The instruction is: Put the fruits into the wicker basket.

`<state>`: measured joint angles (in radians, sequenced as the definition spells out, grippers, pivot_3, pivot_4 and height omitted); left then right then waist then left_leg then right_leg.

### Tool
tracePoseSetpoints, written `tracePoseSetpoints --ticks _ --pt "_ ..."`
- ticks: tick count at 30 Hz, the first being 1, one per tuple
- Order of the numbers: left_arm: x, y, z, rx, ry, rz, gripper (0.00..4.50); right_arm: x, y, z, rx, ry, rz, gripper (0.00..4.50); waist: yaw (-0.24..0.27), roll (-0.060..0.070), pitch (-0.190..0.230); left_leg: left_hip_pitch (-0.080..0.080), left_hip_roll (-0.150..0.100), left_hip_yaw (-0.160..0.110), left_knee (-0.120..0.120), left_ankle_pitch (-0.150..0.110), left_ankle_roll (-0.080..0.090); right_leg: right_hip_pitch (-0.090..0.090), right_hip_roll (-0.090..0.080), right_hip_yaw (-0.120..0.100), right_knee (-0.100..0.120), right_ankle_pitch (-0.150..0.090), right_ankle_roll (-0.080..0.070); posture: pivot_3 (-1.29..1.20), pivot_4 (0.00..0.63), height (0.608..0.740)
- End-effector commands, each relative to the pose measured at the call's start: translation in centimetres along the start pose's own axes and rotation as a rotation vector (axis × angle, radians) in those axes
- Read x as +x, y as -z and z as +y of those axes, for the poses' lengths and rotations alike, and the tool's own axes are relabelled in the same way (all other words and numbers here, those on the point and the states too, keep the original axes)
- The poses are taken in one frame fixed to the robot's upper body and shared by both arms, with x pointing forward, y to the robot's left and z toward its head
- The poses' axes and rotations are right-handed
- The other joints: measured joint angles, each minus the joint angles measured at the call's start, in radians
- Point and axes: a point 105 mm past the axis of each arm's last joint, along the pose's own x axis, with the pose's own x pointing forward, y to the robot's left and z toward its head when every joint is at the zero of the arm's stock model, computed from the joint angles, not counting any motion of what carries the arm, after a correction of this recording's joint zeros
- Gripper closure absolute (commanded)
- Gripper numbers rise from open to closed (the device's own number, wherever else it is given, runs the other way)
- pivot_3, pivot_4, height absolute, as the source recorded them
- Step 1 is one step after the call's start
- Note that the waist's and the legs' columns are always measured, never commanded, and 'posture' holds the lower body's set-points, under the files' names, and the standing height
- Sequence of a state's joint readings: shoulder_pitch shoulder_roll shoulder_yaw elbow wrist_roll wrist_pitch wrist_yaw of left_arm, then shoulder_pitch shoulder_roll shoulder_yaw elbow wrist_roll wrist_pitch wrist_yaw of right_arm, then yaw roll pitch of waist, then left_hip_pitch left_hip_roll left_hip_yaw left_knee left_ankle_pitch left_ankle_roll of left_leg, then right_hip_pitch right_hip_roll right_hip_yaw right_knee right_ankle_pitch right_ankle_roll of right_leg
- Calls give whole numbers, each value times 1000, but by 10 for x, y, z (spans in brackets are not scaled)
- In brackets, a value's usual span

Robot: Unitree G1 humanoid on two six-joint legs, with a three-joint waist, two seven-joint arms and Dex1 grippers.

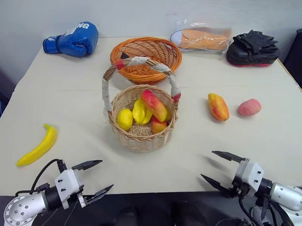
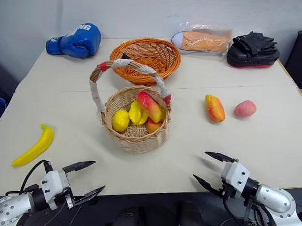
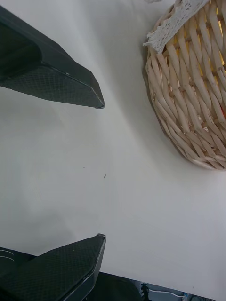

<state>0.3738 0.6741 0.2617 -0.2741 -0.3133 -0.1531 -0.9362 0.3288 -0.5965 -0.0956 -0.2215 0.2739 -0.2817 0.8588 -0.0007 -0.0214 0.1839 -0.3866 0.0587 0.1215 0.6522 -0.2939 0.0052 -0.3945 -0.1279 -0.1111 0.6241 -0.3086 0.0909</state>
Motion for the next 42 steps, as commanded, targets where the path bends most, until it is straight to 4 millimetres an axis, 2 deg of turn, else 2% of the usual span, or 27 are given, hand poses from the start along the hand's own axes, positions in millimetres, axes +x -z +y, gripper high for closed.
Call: tracePoseSetpoints --ticks 1,5,7,12,15,18,20,22,24,26,27,30,33,37,39,42 --pt "2 -9 8 17 -40 -37 0 5 -8 0 -10 -17 -37 41 0 0 0 0 0 0 0 0 0 0 0 0 0 0 0 0 150 740" --pt "3 -17 11 -23 -37 -78 0 11 -13 0 -29 -33 -74 41 -1 0 0 0 0 0 0 0 0 0 -1 0 1 0 0 0 150 740" --pt "0 -25 7 -71 18 -123 0 13 -19 0 -48 -42 -122 41 -1 0 0 0 0 0 0 0 0 0 -1 0 1 0 0 0 150 740" --pt "-9 -26 8 -153 -23 -128 0 18 -27 8 1 -98 -206 41 -3 0 0 0 2 0 0 0 -1 0 1 1 1 0 0 0 150 740" --pt "-17 -22 8 -180 -92 -116 0 25 -40 15 25 -152 -281 41 -4 0 0 1 2 0 0 0 -1 0 5 1 1 0 0 0 150 740" --pt "-37 -14 23 -234 -307 -119 0 26 -70 20 141 -249 -399 41 -4 1 1 1 2 1 0 0 -1 0 4 2 1 0 0 0 150 740" --pt "-59 -5 30 -271 -484 -109 0 32 -92 17 116 -249 -472 41 -4 0 0 1 3 0 0 -1 -1 0 1 3 1 0 -1 0 150 740" --pt "-74 5 28 -292 -582 -82 0 37 -106 13 85 -221 -516 41 -3 0 0 1 4 0 0 -1 -2 0 1 3 0 -1 -1 0 150 740" --pt "-93 24 22 -374 -726 -60 0 42 -116 16 52 -235 -554 41 -2 0 0 1 4 -1 1 -1 -2 0 1 3 0 -1 -2 0 150 740" --pt "-127 43 22 -465 -972 -70 0 46 -124 19 6 -254 -586 41 -2 0 0 0 4 0 0 -2 -2 0 1 2 -1 -1 -2 0 150 740" --pt "-142 49 22 -495 -1077 -81 0 47 -125 19 -7 -256 -595 41 -2 -1 0 0 4 0 0 -2 -2 0 1 2 -1 -1 -2 0 150 740" --pt "-166 55 18 -555 -1224 -113 0 52 -125 15 -31 -238 -601 41 3 -5 -2 -1 4 -2 1 -3 -2 0 2 0 -2 -1 -2 0 150 740" --pt "-172 52 18 -555 -1215 -115 0 59 -127 12 -41 -238 -615 41 1 -5 -2 -1 4 -2 4 -3 -2 1 1 -1 -1 -1 -2 0 150 740" --pt "-167 35 49 -499 -1140 -146 0 61 -128 11 -52 -232 -628 41 4 -5 -2 -1 4 -3 4 -6 -7 1 1 -3 -1 -1 -3 0 150 740" --pt "-156 29 64 -460 -1030 -88 0 61 -128 9 -61 -216 -630 41 3 -5 -3 -1 5 -3 4 -6 -7 1 2 -3 -1 -1 -3 0 150 740" --pt "-144 30 88 -404 -887 58 0 63 -128 9 -63 -211 -628 41 -2 -4 -2 -1 5 -1 3 -4 -3 0 2 -2 0 -1 -4 0 150 740"
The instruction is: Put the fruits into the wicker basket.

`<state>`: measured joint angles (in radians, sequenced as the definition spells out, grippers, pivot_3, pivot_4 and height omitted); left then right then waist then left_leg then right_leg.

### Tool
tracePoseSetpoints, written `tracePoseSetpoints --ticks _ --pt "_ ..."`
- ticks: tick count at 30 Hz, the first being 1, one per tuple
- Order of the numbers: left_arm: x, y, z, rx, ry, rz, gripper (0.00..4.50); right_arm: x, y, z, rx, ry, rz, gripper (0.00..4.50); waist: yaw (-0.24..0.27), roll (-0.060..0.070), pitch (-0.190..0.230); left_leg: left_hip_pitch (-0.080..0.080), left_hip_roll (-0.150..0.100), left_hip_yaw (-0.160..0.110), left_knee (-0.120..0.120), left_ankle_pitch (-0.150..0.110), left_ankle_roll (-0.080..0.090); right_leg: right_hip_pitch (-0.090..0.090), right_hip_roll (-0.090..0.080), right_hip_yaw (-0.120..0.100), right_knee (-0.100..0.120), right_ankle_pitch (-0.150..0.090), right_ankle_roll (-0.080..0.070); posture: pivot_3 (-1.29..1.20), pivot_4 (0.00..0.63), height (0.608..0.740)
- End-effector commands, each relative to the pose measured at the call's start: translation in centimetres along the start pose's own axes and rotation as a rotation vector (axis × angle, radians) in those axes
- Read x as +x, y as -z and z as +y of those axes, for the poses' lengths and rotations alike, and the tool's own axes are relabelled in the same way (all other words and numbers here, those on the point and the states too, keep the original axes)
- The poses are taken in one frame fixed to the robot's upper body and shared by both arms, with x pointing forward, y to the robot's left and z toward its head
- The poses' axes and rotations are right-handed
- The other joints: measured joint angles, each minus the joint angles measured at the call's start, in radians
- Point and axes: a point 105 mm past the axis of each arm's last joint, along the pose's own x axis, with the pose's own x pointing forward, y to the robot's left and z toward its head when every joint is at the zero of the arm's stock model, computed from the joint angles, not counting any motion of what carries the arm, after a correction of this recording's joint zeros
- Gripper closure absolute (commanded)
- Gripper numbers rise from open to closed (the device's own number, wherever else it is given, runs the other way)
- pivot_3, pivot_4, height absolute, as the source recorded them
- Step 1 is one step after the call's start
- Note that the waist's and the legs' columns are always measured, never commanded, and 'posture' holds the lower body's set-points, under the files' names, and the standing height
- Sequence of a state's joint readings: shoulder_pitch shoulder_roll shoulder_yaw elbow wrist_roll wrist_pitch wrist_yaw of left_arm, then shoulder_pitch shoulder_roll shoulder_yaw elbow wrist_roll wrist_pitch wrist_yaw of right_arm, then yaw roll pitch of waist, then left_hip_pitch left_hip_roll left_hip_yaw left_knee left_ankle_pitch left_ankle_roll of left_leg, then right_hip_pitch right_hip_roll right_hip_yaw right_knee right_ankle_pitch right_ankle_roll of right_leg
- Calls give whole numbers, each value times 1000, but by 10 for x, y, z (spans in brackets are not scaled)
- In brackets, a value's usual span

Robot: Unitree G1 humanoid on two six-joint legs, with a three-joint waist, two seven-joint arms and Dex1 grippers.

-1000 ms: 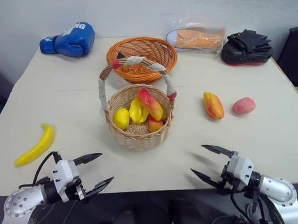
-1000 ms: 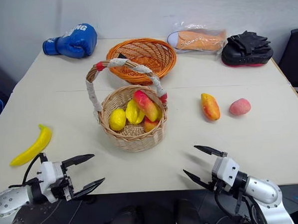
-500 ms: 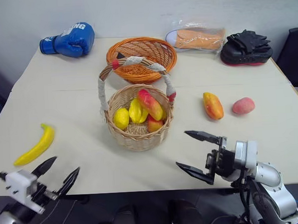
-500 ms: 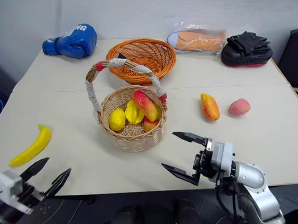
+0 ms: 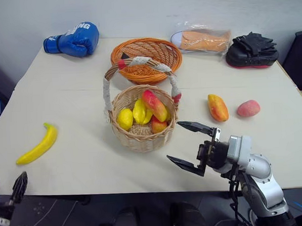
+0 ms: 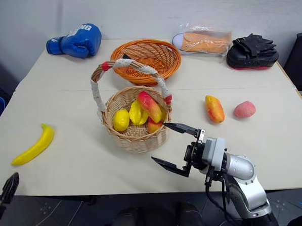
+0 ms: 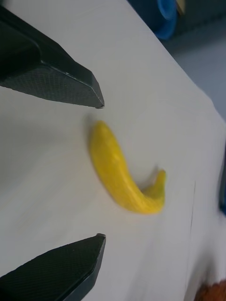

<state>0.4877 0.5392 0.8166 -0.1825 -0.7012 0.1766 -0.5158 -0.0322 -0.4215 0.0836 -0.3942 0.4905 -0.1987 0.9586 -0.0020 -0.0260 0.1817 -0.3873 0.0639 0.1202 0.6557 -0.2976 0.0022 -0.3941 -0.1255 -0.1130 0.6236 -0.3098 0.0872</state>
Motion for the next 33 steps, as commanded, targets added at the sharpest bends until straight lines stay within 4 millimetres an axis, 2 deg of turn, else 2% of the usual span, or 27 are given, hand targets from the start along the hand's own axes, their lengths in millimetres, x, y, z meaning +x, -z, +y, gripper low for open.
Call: tracePoseSetpoints --ticks 1,3,5,8,10,13,17,21,24,27,30,33 --pt "26 -3 6 118 97 142 0 3 -7 -1 -35 3 -28 41 -1 1 0 0 0 1 0 0 0 -1 0 0 1 0 0 0 150 740" --pt "47 -6 8 176 156 241 0 4 -7 0 -34 1 -26 41 -2 1 0 0 1 1 0 0 -1 -2 8 1 2 0 -1 0 150 740" --pt "60 -3 6 242 209 335 0 4 -7 1 -35 2 -20 41 -2 1 0 0 2 2 -1 0 -2 -4 9 2 3 -1 -1 0 150 740" --pt "70 3 13 230 217 426 0 4 -6 2 -35 6 -10 41 -10 1 1 0 2 6 -4 0 -2 -7 9 7 3 -1 -1 0 150 740" --pt "75 8 8 193 272 475 0 3 -6 2 -37 14 -2 41 -18 1 0 -1 2 8 -6 2 -6 -10 10 8 4 -1 -1 0 150 740" --pt "79 11 8 154 313 521 580 1 -5 1 -46 34 10 0 -26 1 0 -2 3 13 -7 4 -10 -16 11 8 6 -1 -2 0 150 740" --pt "76 14 10 146 357 566 1794 -2 -6 -4 -71 55 23 0 -30 1 0 0 3 17 -6 3 -10 -17 11 9 8 -1 -2 0 150 740" --pt "70 5 9 167 421 551 3188 -13 -5 -10 -128 30 76 0 -27 1 0 0 4 18 -5 2 -8 -18 10 11 10 -1 -2 0 150 740" --pt "73 -29 -15 72 553 331 3965 -17 -6 -13 -123 39 81 0 -26 0 0 0 5 18 -5 2 -8 -18 10 11 10 -1 -2 0 150 740" --pt "51 -64 -63 -31 839 229 4012 -21 -5 -16 -119 61 99 0 -27 -1 0 0 5 18 -5 2 -8 -18 10 11 10 -1 -3 0 150 740" --pt "23 -82 -105 -34 1080 260 4012 -25 -4 -19 -115 85 115 0 -27 -1 1 0 4 18 -4 2 -10 -18 8 13 11 -1 -3 0 150 740" --pt "1 -87 -148 76 1287 326 4012 -30 -1 -21 -109 96 136 0 -27 0 1 1 4 19 -4 2 -10 -17 9 13 11 -1 -3 0 150 740"
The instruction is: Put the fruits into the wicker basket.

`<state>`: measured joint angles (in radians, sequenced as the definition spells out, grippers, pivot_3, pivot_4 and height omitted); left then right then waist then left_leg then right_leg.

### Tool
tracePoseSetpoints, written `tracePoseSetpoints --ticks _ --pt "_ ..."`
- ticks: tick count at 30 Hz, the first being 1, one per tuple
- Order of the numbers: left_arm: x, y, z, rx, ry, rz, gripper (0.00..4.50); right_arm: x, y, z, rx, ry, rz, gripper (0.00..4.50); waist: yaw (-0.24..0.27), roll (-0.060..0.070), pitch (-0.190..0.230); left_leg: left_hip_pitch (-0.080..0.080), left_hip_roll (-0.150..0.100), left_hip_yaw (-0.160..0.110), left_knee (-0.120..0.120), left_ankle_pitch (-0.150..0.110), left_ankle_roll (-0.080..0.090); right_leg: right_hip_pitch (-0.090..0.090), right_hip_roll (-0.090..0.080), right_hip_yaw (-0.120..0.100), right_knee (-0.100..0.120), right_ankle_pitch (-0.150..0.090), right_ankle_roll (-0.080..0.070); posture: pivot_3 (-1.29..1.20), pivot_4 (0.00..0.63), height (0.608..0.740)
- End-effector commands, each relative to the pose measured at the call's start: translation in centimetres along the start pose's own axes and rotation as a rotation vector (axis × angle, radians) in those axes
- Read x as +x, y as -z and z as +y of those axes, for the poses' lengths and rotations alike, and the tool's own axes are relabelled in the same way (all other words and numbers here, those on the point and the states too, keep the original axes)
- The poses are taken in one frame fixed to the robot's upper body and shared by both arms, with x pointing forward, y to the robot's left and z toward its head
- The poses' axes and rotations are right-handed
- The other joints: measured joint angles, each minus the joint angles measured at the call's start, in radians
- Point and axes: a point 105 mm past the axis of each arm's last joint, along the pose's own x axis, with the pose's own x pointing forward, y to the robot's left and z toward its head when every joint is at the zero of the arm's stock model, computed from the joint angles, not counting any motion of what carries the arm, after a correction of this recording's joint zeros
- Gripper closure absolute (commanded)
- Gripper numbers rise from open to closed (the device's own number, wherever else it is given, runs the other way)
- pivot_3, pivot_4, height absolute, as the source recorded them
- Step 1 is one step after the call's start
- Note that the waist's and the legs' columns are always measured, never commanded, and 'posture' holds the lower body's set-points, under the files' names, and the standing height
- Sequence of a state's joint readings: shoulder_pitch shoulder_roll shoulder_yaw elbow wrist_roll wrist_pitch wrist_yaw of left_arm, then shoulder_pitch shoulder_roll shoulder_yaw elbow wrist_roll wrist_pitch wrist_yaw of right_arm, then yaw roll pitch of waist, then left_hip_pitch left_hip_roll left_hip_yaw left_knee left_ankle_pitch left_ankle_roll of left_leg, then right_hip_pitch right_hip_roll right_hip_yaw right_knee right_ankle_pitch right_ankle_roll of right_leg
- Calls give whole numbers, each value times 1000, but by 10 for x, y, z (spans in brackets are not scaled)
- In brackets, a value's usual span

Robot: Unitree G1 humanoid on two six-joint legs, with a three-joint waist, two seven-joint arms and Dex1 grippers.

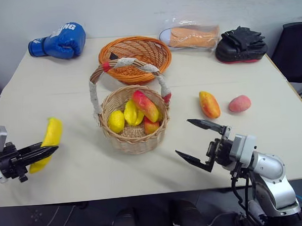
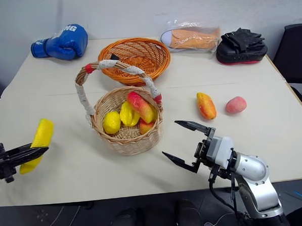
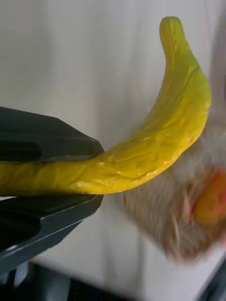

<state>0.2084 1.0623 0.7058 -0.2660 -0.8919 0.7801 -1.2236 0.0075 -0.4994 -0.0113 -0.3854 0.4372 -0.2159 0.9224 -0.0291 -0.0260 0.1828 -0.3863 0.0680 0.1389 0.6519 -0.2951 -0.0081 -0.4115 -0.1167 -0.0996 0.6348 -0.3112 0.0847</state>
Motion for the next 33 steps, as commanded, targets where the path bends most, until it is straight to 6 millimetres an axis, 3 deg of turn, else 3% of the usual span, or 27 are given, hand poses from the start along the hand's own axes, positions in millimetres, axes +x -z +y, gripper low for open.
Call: tracePoseSetpoints --ticks 1,4,7,9,14,17,18,20,23,27,33 --pt "30 -13 -48 120 239 97 4012 -7 -1 -6 -10 27 6 0 0 0 0 0 0 0 0 0 0 0 0 0 0 0 0 0 150 740" --pt "67 -35 -48 283 264 9 4012 -10 1 -4 -5 31 21 0 9 3 2 1 -1 -2 0 2 1 2 1 1 1 0 0 0 150 740" --pt "101 -57 -24 456 151 -80 4012 -13 -1 -3 -8 53 33 0 25 5 2 2 -3 -3 1 3 2 3 2 1 3 0 0 0 150 740" --pt "118 -68 -10 484 113 -133 4012 -16 -2 -2 -18 73 45 0 29 5 1 1 -5 -3 2 4 -1 3 3 1 3 1 0 0 150 740" --pt "143 -59 14 571 82 -23 4012 -22 -4 0 -34 133 66 0 22 4 1 0 -3 2 5 4 -1 -1 6 3 4 1 0 0 150 740" --pt "158 -62 16 542 90 -72 4012 -22 -4 6 -41 147 77 0 30 4 1 0 -3 3 7 4 -1 0 6 4 4 1 0 0 150 740" --pt "162 -64 15 540 95 -88 3300 -21 -4 7 -47 156 77 0 32 4 1 0 -4 3 8 3 0 1 6 4 4 1 1 0 150 740" --pt "167 -66 16 516 90 -128 2867 -21 -6 7 -54 188 75 0 34 4 1 -1 -3 3 11 2 2 2 6 4 5 2 2 0 150 740" --pt "161 -67 12 523 135 -166 1969 -23 -5 14 -45 195 87 0 37 4 1 -1 -4 1 12 1 3 2 5 5 5 2 2 0 150 740" --pt "138 -62 9 555 209 -177 732 -35 -4 15 -45 189 124 0 29 4 1 -1 -3 2 12 1 3 1 6 6 6 2 2 0 150 740" --pt "93 -52 17 532 192 -151 732 -68 3 0 -16 279 202 0 25 4 1 0 -2 4 12 0 2 0 7 7 6 2 2 0 150 740"
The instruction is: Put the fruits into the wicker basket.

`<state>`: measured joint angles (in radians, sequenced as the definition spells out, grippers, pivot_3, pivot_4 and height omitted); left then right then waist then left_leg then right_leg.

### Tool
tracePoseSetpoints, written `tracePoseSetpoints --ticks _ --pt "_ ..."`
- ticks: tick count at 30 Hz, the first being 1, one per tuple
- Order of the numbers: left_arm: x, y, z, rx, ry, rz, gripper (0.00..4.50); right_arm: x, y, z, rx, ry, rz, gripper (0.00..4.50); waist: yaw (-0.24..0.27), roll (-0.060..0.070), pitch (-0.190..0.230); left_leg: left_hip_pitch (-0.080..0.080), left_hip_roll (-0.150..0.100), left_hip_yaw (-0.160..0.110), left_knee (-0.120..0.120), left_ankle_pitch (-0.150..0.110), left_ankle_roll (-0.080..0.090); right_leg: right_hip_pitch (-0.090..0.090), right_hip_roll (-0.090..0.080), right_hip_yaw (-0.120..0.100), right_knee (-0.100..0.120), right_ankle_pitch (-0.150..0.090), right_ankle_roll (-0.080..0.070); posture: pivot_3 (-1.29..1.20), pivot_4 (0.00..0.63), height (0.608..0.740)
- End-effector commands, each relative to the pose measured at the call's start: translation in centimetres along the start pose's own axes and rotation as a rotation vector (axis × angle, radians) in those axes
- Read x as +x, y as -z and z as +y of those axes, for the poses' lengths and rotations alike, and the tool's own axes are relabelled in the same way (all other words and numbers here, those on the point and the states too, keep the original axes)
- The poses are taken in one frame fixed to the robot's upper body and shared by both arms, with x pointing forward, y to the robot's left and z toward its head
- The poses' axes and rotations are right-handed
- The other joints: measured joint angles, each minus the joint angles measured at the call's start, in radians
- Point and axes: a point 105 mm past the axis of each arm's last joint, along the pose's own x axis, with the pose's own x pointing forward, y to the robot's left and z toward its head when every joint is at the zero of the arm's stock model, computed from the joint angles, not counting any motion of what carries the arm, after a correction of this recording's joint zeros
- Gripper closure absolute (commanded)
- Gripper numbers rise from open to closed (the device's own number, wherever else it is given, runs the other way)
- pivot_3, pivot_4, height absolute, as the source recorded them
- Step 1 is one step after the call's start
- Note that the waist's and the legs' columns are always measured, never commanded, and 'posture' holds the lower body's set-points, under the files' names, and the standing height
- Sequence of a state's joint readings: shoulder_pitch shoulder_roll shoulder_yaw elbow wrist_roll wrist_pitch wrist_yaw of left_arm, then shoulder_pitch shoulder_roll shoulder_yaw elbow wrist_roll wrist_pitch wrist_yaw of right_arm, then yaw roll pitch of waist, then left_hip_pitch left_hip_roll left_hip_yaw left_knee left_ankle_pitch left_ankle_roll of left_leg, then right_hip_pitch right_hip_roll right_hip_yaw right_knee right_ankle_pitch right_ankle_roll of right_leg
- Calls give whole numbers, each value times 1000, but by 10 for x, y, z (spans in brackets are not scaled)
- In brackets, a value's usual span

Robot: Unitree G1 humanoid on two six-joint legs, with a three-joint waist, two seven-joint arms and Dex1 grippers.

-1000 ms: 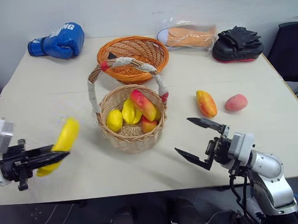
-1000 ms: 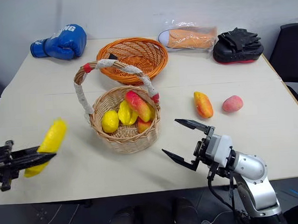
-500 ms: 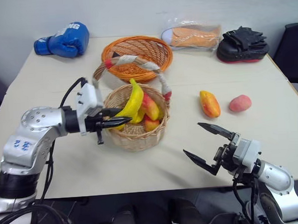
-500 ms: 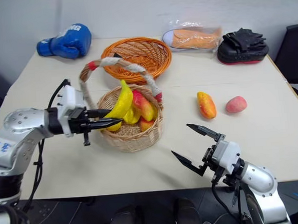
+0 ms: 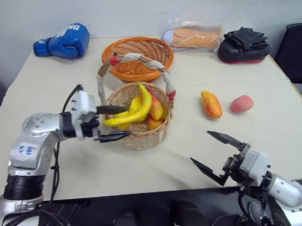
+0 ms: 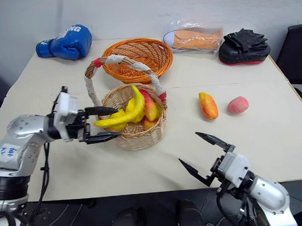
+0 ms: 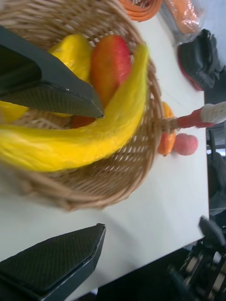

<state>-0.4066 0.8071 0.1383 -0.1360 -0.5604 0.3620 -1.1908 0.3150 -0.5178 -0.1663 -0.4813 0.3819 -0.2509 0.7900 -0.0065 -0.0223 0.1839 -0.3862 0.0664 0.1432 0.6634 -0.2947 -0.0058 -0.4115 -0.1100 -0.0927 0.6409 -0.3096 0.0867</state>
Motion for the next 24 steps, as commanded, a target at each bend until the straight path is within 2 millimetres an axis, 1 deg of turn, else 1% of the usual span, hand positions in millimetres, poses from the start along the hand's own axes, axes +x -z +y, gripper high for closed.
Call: tracePoseSetpoints --ticks 1,3,5,7,9,11,12,14,15,17,19,21,22,24 --pt "-32 -13 0 20 -47 -24 732 -17 1 -14 7 75 16 0 2 0 0 0 0 0 0 0 0 0 0 0 0 0 0 0 150 740" --pt "-51 -13 -4 -15 -74 -13 732 -30 7 -21 30 134 45 0 3 0 0 0 0 0 0 -1 1 0 -1 0 0 0 0 0 150 740" --pt "-66 -13 -6 -29 -136 -14 732 -44 14 -27 52 194 85 0 4 0 0 0 1 0 0 -2 2 0 -2 0 -1 0 0 0 150 740" --pt "-81 -9 -8 -72 -205 -20 732 -60 25 -27 78 231 137 0 4 0 0 0 1 0 0 -2 2 1 -3 0 -1 0 0 0 150 740" --pt "-98 4 -15 -160 -253 -1 383 -75 37 -21 123 253 194 0 3 0 0 0 2 0 0 -3 2 1 -3 0 -1 0 0 0 150 740" --pt "-113 25 -26 -221 -285 52 19 -88 45 -13 169 280 234 0 2 0 0 1 3 0 -1 -4 2 1 -3 0 -2 0 0 0 150 740" --pt "-116 33 -33 -255 -286 66 19 -92 48 -10 191 295 250 0 1 0 0 1 3 1 -1 -6 5 1 -3 0 -2 -1 0 0 150 740" --pt "-116 38 -40 -276 -277 72 19 -96 51 -7 210 309 265 0 -1 1 0 1 5 1 -1 -7 5 0 -2 0 -3 -1 0 0 150 740" --pt "-106 36 -44 -272 -255 40 19 -100 54 -5 225 327 279 0 -1 1 0 1 5 1 -1 -8 5 0 -3 0 -3 -1 0 0 150 740" --pt "-94 31 -47 -257 -224 2 19 -103 56 -4 235 349 291 0 2 0 0 1 5 1 -1 -8 5 1 -4 0 -3 0 -1 0 150 740" --pt "-86 27 -49 -247 -199 -17 19 -105 56 -7 234 394 287 0 6 -1 -1 1 5 0 -1 -10 2 1 -5 1 -3 0 -1 0 150 740" --pt "-80 24 -52 -247 -176 -23 19 -107 56 -9 233 435 283 0 4 -1 -1 1 5 0 -1 -10 2 1 -6 5 -3 0 -1 0 150 740" --pt "-79 22 -52 -218 -180 -25 19 -108 56 -12 230 466 280 0 2 0 -1 1 5 0 -1 -10 2 1 -6 7 -3 0 -2 0 150 740" --pt "-79 17 -50 -180 -210 -45 19 -104 55 -23 236 560 272 0 -1 0 0 1 7 0 -1 -9 3 1 -5 8 -3 -1 -3 0 150 740"
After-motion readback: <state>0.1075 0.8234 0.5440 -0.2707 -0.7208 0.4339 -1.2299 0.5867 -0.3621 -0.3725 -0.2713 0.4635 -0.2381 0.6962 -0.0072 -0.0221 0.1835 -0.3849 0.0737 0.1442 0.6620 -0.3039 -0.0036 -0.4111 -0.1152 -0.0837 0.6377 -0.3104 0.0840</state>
